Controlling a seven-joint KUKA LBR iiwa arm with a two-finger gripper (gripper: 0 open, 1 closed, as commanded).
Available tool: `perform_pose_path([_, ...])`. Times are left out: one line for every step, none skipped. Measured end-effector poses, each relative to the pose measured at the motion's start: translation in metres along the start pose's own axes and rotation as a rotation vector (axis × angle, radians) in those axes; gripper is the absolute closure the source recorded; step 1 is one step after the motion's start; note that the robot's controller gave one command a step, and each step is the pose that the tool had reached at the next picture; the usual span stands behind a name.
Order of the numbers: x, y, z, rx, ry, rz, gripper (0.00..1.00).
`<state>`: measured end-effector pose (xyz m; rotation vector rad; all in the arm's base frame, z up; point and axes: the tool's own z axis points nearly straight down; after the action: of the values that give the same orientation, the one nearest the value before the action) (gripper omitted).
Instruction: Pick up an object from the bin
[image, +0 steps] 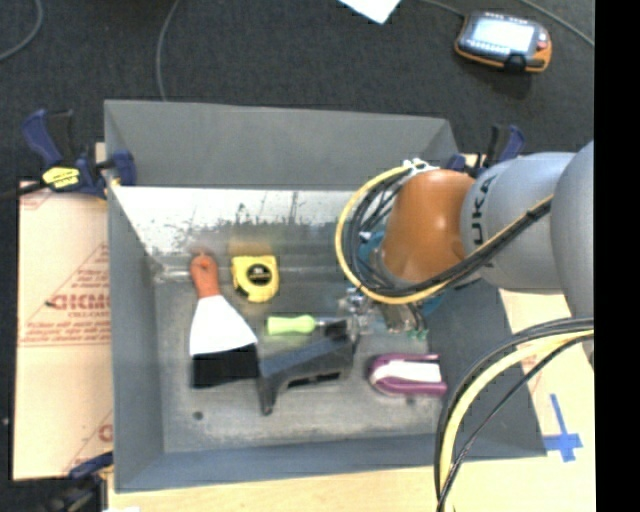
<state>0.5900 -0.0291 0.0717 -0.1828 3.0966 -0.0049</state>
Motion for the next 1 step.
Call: perform_pose_path([0.0,0.0,0.0,0.0,0.0,0.0,1.0])
